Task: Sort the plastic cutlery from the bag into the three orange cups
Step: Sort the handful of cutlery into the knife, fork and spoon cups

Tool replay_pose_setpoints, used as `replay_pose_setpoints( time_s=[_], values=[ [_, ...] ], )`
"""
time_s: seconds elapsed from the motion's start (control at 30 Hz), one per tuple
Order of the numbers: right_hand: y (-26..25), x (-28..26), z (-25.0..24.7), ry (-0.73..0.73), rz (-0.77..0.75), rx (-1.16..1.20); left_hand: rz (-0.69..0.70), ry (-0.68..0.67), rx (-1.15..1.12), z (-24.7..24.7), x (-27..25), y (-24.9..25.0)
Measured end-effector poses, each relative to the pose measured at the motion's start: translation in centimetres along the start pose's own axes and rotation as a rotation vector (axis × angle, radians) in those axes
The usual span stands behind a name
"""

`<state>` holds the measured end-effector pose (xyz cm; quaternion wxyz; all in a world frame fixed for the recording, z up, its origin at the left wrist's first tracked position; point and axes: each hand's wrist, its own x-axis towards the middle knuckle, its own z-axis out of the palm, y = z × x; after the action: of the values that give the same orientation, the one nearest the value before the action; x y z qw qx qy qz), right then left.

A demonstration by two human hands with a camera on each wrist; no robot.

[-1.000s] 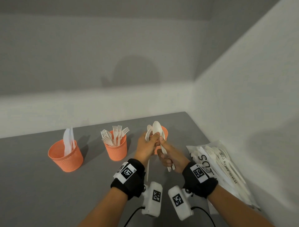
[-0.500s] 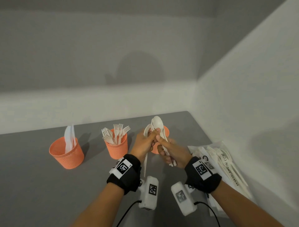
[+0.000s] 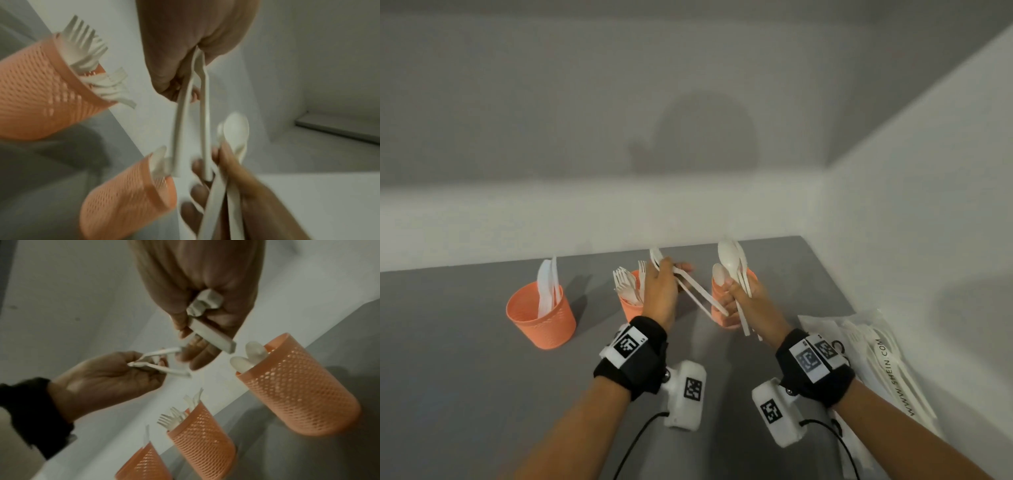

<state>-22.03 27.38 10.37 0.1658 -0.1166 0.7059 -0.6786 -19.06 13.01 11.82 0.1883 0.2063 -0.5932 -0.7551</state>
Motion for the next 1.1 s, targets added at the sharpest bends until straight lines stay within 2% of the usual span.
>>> replay_pose_setpoints(
  time_s=[0.07, 0.13, 0.27, 0.43, 0.57, 0.67, 0.77, 0.87, 1.0, 1.1],
  values=[
    [0.4, 1.8, -1.0, 0.133, -0.045, -0.003, 0.012, 0.015, -0.117, -0.7, 1.7, 1.4],
    [0.3, 3.5, -1.6, 0.242, -0.090, -0.027, 0.085, 0.039, -0.144, -1.4, 3.2, 2.8],
    [-0.6, 6.3, -1.5, 0.441, -0.141, -0.003, 0.315, 0.105, 0.077, -2.2, 5.7, 4.8],
    [0.5, 8.7, -0.3, 0.591, -0.176, -0.028, 0.386, 0.135, 0.198, -2.4, 6.7, 3.1],
    [2.8, 9.6, 0.5, 0.607, -0.146, -0.004, 0.373, 0.113, 0.322, -2.9, 6.8, -0.4],
    [3.9, 9.9, 0.6, 0.616, -0.086, 0.034, 0.416, 0.041, 0.593, -3.8, 7.2, -2.6],
    [4.1, 10.1, 0.3, 0.621, -0.156, -0.026, 0.507, -0.034, 0.898, -4.4, 7.2, -3.8],
    [4.1, 9.7, -0.1, 0.593, -0.205, -0.097, 0.542, -0.034, 0.924, -4.6, 7.2, -3.9],
    [4.3, 9.5, -0.8, 0.498, -0.296, -0.300, 0.554, -0.010, 0.983, -4.9, 7.3, -4.1],
    [4.6, 9.5, -1.4, 0.391, -0.384, -0.607, 0.640, -0.040, 1.107, -5.3, 7.6, -4.1]
  ],
)
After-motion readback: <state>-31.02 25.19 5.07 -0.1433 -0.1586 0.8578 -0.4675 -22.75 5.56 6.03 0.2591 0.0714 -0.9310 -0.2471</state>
